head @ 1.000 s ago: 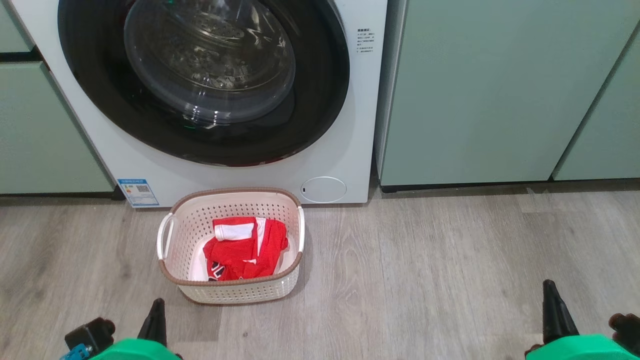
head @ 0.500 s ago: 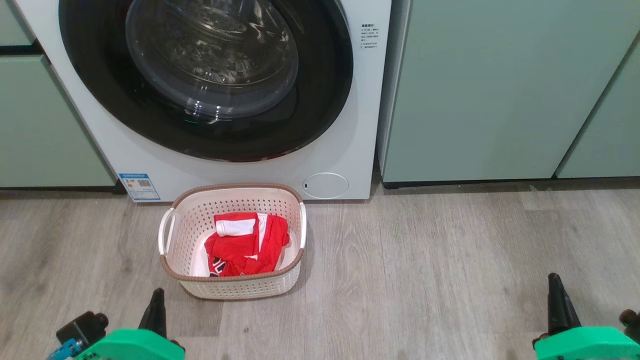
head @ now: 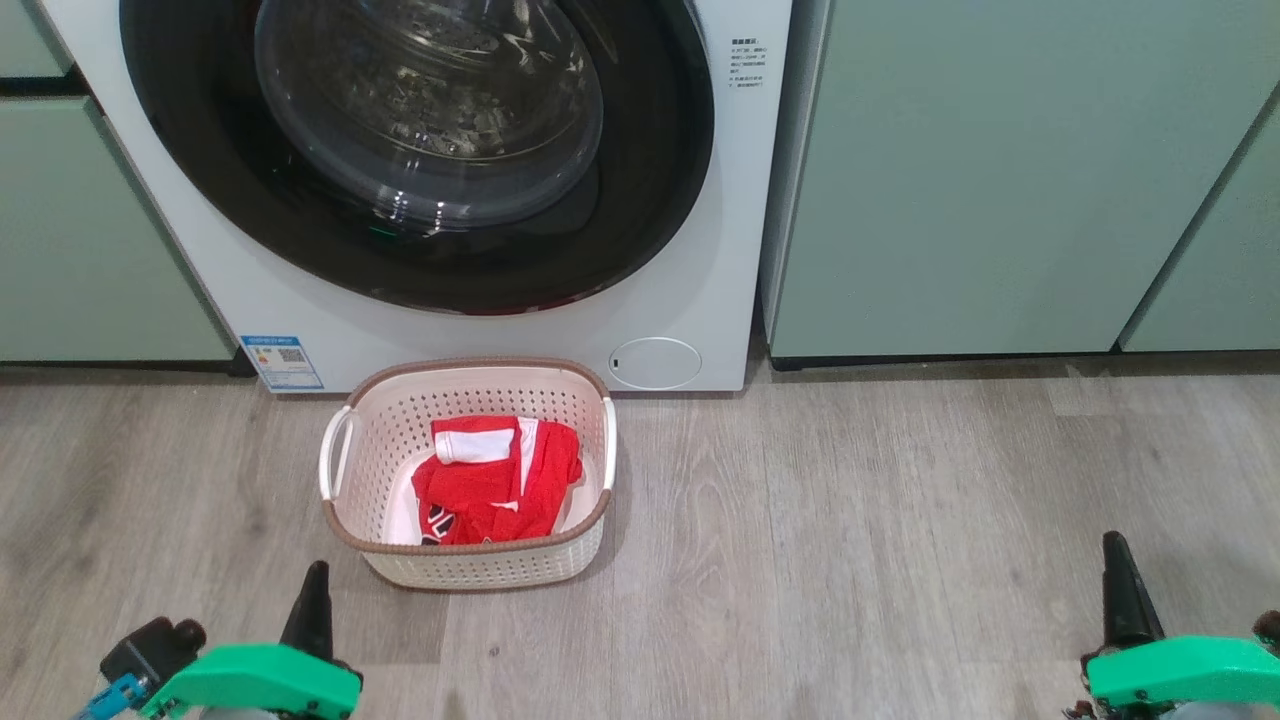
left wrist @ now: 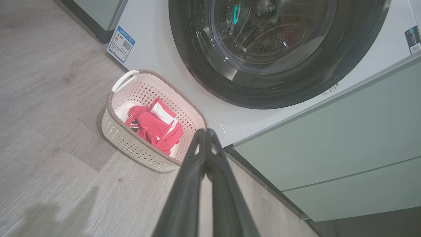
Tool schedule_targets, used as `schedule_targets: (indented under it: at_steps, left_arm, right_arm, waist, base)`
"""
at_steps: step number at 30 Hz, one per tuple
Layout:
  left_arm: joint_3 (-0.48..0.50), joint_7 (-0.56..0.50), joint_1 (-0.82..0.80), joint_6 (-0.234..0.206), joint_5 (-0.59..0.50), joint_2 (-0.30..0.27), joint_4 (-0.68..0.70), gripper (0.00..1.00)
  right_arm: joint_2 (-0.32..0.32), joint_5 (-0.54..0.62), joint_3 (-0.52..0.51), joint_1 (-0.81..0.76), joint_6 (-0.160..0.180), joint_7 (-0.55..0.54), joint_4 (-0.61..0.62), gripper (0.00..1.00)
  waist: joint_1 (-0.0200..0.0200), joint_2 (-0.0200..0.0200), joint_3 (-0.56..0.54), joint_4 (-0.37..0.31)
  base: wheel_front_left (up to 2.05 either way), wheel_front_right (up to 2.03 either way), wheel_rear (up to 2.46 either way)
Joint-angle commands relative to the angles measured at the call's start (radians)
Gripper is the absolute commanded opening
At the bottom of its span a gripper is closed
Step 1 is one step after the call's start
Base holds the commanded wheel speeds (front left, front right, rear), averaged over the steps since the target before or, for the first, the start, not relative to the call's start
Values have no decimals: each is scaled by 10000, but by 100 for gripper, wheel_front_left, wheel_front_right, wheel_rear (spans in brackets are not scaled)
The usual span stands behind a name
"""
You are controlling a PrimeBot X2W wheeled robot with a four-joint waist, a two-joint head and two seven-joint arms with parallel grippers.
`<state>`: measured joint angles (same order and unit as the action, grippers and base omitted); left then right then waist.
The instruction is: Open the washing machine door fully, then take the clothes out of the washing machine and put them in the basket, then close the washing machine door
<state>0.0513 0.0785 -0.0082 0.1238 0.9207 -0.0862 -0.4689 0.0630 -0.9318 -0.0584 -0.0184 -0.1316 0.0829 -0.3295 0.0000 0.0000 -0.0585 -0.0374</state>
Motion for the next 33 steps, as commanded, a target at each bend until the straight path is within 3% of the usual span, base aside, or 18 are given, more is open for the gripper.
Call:
schedule_targets:
  at_steps: [1, 33]
  left_arm:
    - [226, -51, -637, 34, 278, -46, 394, 0]
    - [420, -952, -811, 51, 3457, 149, 1283, 0]
  right_arm:
    - [24, -300, 10, 470, 5, -71, 382, 0]
    - [-49, -3414, -264, 852, 7, -984, 606, 0]
  waist:
    - [0, 0, 15, 9]
    - [0, 0, 305, 185]
  base:
    - [0, 0, 0]
    - [0, 0, 0]
